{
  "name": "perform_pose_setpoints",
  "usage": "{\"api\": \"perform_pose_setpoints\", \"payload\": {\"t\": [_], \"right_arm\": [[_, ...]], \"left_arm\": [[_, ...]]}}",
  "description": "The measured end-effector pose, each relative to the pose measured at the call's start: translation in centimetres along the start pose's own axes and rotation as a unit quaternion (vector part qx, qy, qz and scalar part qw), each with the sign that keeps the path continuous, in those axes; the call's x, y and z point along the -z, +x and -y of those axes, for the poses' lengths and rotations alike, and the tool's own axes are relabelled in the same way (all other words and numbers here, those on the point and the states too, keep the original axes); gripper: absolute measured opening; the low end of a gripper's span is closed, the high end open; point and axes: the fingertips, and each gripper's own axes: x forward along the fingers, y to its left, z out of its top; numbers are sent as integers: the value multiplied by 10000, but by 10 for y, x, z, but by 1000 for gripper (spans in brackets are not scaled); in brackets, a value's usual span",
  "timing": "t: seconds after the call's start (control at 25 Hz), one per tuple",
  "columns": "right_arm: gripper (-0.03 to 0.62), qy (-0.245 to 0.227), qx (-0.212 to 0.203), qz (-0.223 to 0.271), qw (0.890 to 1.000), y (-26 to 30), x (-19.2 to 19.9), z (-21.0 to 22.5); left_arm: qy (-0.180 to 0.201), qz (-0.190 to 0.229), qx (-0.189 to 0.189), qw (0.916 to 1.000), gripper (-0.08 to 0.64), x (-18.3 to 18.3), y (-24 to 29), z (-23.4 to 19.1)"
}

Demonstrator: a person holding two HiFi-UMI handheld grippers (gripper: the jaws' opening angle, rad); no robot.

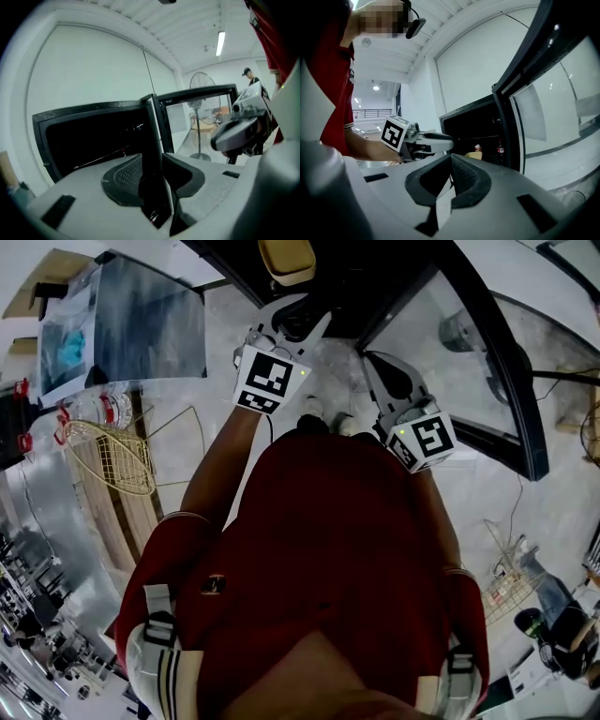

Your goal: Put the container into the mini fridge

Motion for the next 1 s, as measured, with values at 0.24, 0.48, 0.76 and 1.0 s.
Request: {"api": "perform_pose_setpoints", "payload": {"t": [0.24, 0.48, 0.76, 1.0], "right_arm": [[0, -2, -87, 166, 9998, -2, -7, -13], [0, -75, -211, 245, 9994, -2, -12, -23], [0, -133, -334, 341, 9988, -4, -8, -32], [0, -267, -402, 378, 9981, -4, -12, -39]], "left_arm": [[-410, 518, 78, 9978, 91, -22, -34, 23], [-771, 757, -16, 9941, 41, -24, -60, 28], [-1116, 1019, -132, 9884, 8, -24, -79, 30], [-1239, 1120, -84, 9859, 8, -24, -90, 37]]}}
